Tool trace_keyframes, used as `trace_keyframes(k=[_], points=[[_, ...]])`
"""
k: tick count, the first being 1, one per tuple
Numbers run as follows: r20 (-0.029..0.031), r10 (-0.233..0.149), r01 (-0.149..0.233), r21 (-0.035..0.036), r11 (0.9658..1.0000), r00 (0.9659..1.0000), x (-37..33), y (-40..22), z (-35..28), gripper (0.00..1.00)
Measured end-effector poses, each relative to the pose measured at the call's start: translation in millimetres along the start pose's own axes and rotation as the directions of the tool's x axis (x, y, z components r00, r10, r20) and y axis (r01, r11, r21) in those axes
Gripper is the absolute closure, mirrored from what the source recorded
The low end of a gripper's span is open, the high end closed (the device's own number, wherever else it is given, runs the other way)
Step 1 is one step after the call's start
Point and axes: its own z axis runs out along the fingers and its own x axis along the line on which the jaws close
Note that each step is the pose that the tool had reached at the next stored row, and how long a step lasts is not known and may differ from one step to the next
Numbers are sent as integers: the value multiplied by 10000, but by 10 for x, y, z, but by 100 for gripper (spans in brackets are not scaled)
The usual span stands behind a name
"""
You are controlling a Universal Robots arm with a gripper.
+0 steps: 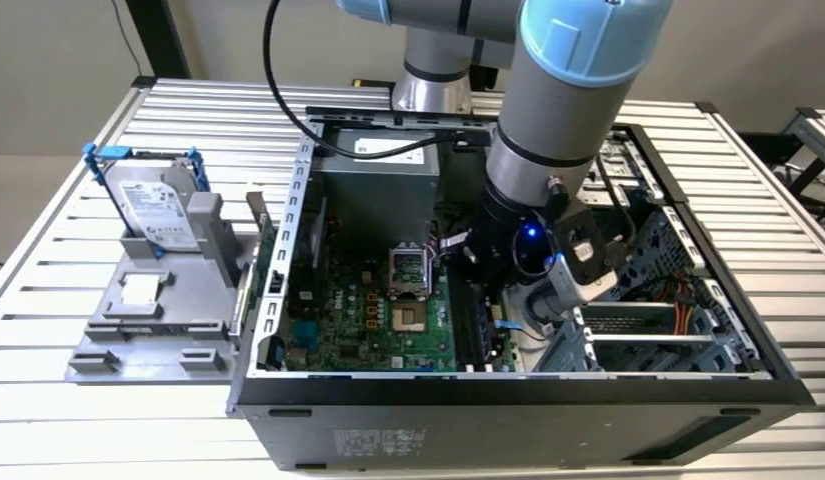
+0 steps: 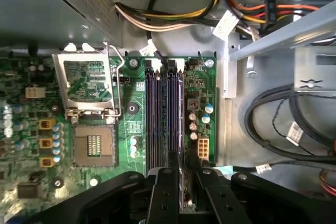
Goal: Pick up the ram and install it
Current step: 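Insert the ram into the slot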
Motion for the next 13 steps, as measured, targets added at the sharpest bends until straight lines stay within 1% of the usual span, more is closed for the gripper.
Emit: trace_keyframes(k=[1, 2, 13], points=[[1, -3, 3, -1, 10000, 10000, 0, 1, -1, 0], [1, -4, 4, 0, 10000, 10000, 0, 0, -1, 100], [0, -18, 18, -1, 10000, 10000, 0, 0, -2, 100]])
